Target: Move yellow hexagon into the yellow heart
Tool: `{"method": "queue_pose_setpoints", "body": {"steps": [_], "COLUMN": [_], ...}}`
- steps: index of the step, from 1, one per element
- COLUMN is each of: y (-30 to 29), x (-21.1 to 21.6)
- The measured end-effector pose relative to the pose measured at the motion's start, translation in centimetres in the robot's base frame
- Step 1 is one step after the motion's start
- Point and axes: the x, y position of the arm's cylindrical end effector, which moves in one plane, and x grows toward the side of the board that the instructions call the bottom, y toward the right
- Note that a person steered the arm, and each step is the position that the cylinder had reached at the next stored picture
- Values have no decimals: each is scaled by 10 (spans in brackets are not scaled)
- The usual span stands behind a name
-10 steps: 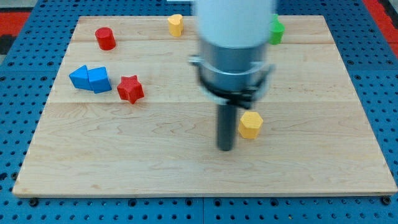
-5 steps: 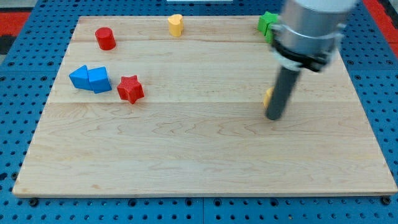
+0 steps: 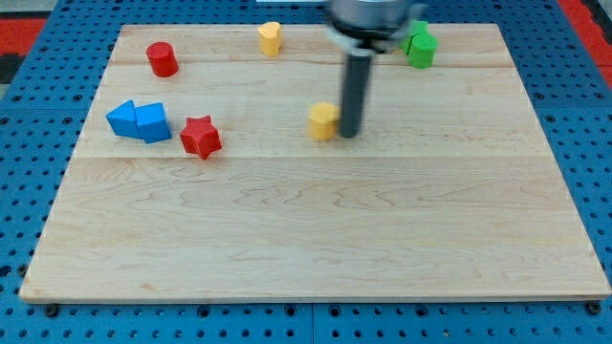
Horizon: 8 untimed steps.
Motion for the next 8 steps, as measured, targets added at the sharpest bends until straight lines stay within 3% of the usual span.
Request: {"method": "queue_pose_setpoints", "body": {"steps": [1, 2, 3, 4, 5, 7, 8], "y": [13, -44, -44, -43, -5, -76, -59], "x": [34, 22, -29, -47, -41, -109, -110]}}
